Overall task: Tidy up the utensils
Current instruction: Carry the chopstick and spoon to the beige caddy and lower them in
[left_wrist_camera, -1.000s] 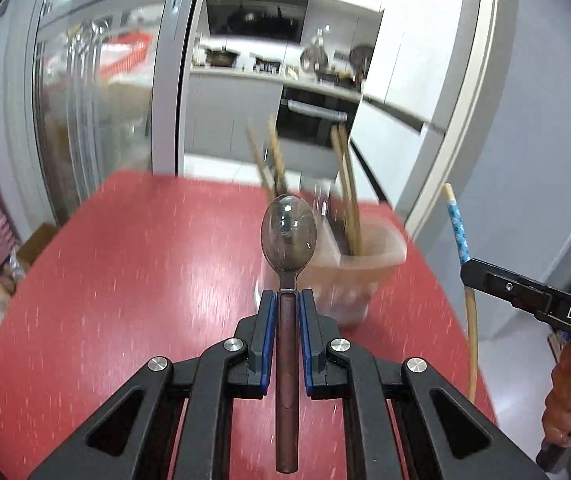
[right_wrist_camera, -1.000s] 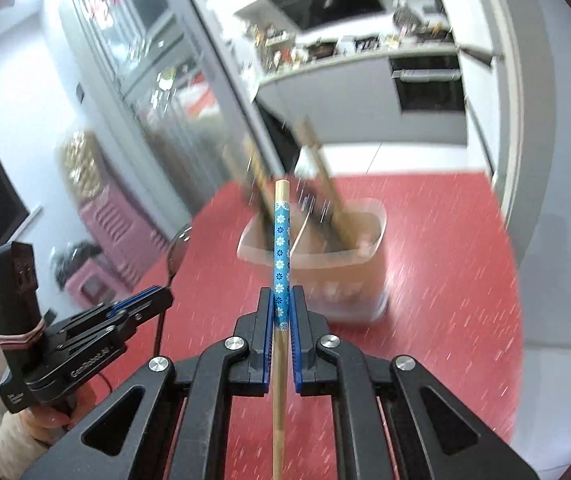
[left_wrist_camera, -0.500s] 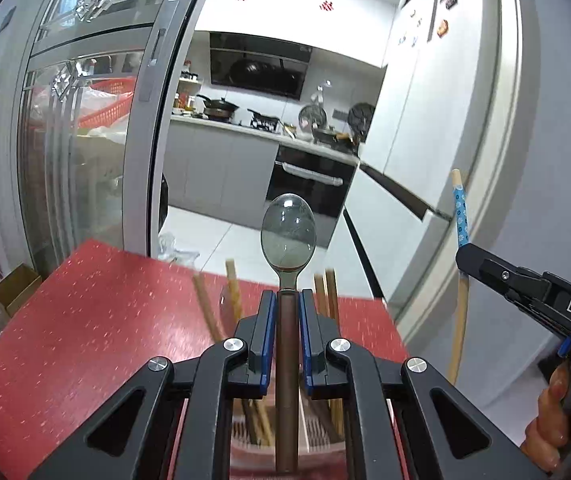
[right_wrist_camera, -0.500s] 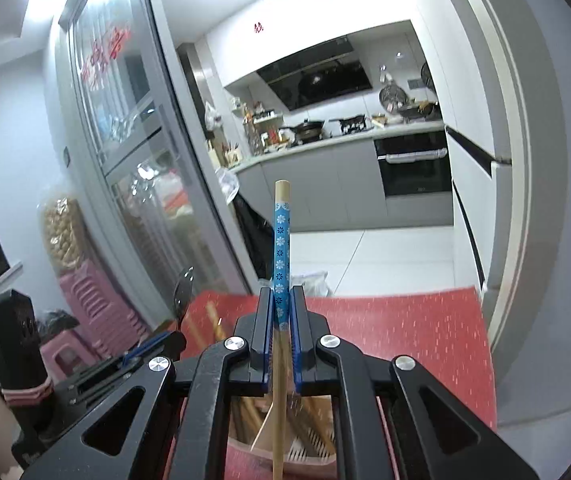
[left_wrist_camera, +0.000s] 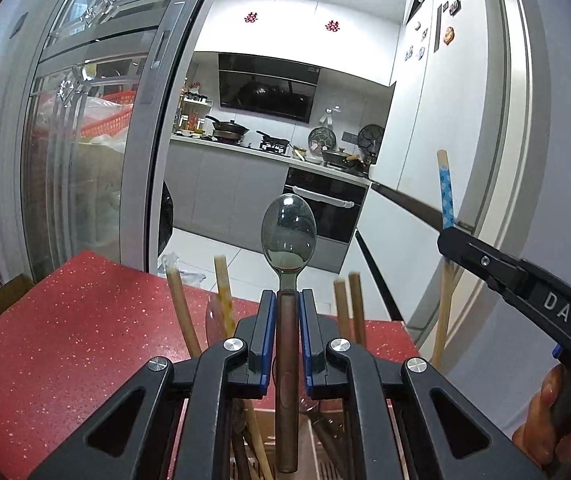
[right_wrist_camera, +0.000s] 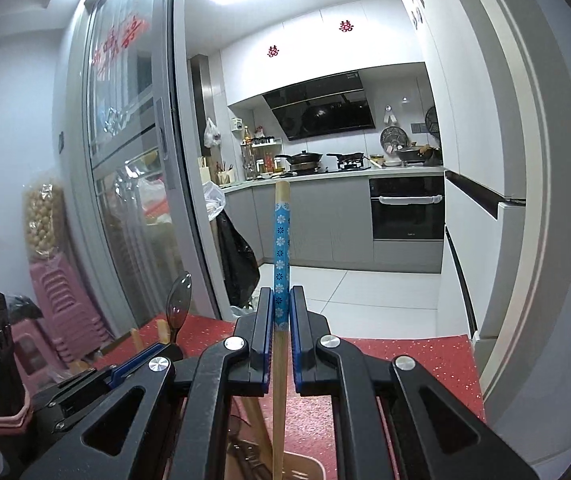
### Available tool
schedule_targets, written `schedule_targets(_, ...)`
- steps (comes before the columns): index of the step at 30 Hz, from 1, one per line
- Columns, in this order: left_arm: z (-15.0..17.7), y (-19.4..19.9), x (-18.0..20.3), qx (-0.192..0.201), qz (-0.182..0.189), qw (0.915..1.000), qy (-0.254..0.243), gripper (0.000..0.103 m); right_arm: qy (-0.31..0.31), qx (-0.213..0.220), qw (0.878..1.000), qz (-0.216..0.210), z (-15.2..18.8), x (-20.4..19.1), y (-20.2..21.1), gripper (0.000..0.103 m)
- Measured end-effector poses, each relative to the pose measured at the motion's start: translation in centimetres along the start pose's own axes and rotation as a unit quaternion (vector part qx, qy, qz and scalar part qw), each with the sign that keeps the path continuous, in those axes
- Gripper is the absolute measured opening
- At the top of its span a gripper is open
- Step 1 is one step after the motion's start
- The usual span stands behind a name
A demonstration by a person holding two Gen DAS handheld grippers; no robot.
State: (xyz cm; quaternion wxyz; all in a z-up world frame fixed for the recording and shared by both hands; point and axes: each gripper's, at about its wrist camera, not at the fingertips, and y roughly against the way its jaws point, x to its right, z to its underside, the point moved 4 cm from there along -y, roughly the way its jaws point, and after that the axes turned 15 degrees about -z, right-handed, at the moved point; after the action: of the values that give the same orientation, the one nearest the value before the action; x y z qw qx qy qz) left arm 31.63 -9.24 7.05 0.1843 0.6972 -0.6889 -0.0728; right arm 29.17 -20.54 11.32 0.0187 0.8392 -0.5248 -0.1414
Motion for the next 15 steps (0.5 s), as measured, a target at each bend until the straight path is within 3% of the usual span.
schedule_targets(5, 1.5, -0.7, -0.4, -0.009, -0.012, 0.9998, -0.014, 0.037, 0.015, -0.007, 1.0, 0.006, 1.9, 0.4, -0.7, 0.008)
schedule_targets(9, 2.6, -0.3, -0.4, -0.009, -0.02, 0.9992, -0.033, 0.037, 0.04, -0.029, 0.999, 0.006, 3.9, -0.1, -0.9, 0.008)
schedule_targets(15, 3.6, 0.4, 0.1, -0.019, -0.027, 0.9975, -0.063, 0.037, 0.029, -0.069, 0.997, 0.0, 6.3, -0.1, -0.6, 0.008)
